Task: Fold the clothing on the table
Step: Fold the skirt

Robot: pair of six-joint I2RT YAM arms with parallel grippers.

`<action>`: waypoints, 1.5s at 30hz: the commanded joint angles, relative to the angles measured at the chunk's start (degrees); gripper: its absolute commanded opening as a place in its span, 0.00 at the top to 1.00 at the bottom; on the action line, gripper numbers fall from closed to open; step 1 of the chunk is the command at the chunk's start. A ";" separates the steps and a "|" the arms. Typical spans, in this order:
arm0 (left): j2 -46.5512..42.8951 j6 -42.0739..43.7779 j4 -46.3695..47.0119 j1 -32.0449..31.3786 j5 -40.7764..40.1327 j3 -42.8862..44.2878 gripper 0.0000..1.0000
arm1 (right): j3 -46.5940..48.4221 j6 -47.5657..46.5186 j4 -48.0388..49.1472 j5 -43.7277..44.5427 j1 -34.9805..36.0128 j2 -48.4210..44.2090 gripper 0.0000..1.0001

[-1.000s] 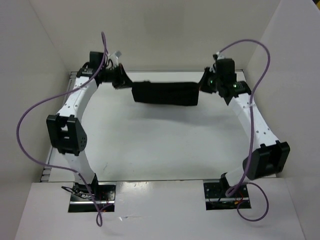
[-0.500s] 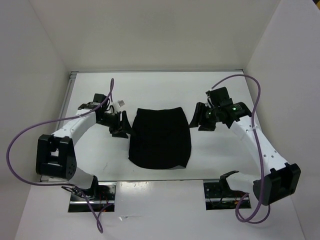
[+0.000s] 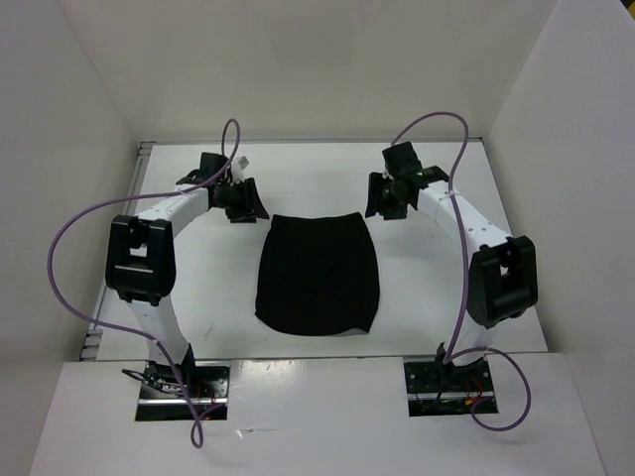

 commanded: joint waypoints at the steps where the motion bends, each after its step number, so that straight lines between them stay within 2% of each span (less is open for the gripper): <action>1: 2.51 -1.69 4.81 0.04 -1.33 1.05 0.45 | 4.55 -3.66 3.53 2.92 -0.07 1.45 0.42; 10: 6.38 -2.22 9.65 0.04 1.83 -0.53 0.45 | 4.04 -3.66 4.05 1.87 -0.07 1.46 0.42; 16: 10.32 -2.84 9.66 0.04 5.00 0.79 0.45 | 2.89 -3.66 4.06 1.87 -0.07 2.52 0.42; 19: 10.95 -2.84 9.66 0.04 5.00 0.79 0.52 | 2.89 -3.66 4.06 1.87 -0.07 2.52 0.42; 21: 12.26 -3.36 9.66 -0.48 5.00 1.40 0.62 | 2.89 -3.66 4.06 1.87 -0.07 2.52 0.42; 26: 14.20 -3.89 10.88 -1.62 6.31 1.93 0.62 | 2.89 -3.66 4.06 0.73 -0.07 3.04 0.42; 30: 14.81 -4.60 10.89 -2.33 7.73 1.93 0.57 | 2.89 -3.66 4.06 0.73 -0.07 4.53 0.42; 31: 14.81 -4.60 10.89 -2.94 7.73 1.93 0.59 | 2.89 -4.18 4.06 0.73 -0.07 5.06 0.42; 33: 15.34 -4.60 10.89 -2.95 7.73 2.55 0.78 | 2.89 -4.79 4.06 0.03 -0.07 6.38 0.42; 36: 15.34 -3.55 8.34 -2.95 5.36 3.08 1.00 | 2.89 -5.85 4.06 -0.50 -0.07 9.01 0.42; 45: 11.12 -3.01 6.41 -1.80 3.24 1.14 1.00 | 2.89 -8.14 8.63 -6.30 -0.59 14.64 0.44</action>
